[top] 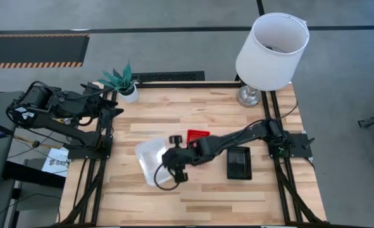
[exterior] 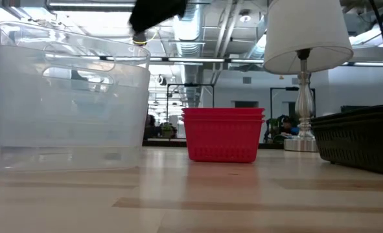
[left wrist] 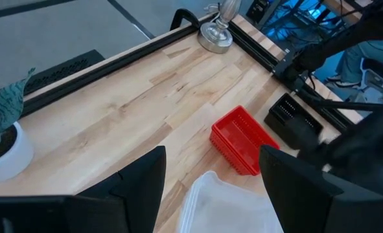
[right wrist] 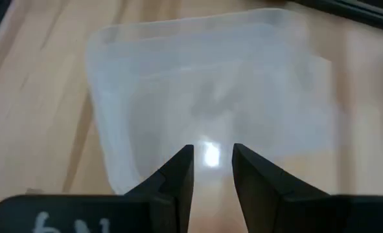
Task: Stack baskets by color
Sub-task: Adjust the stack of white bins
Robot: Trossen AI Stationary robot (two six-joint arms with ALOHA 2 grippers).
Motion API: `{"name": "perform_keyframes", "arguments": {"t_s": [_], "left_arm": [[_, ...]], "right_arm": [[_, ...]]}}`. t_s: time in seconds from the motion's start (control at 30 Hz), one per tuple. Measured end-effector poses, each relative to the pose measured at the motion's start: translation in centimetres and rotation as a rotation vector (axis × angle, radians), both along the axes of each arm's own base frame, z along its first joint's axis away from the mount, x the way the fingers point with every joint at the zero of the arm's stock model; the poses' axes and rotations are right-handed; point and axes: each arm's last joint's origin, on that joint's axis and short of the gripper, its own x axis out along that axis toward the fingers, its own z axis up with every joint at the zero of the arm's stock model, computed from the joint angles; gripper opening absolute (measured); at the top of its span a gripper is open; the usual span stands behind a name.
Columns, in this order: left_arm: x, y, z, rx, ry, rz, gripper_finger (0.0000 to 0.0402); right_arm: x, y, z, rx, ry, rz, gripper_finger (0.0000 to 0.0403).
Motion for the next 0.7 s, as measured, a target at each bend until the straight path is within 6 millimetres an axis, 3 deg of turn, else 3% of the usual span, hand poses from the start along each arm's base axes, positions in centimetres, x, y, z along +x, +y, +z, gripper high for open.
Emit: {"name": "perform_keyframes", "arguments": {"t_s": [0.13,0.23,0.33,0.53,0.7], "left_arm": [[0.0,0.0,0.0,0.0,0.0,0.001,0.0234],[0.0,0.0,0.0,0.003,-0.001,0.003,0.0234],[0.0,0.0,0.0,0.007,-0.001,0.009,0.0234],[0.0,0.0,0.0,0.007,-0.002,0.009,0.0234],[0.0,0.0,0.0,0.007,-0.002,0.009,0.0234]], "right_arm": [[-2.6,-1.8,3.1,-0.071,0.039,-0.17,0.0127],[-3.3,-3.3,2.9,-0.077,0.116,-0.248,0.0127],[-3.0,-3.6,1.8,-0.018,0.188,-0.236,0.0127],[-1.6,-0.4,-2.3,0.017,0.275,-0.141,0.0127],[-0.6,1.5,-4.7,0.062,0.278,-0.108,0.0127]]}}
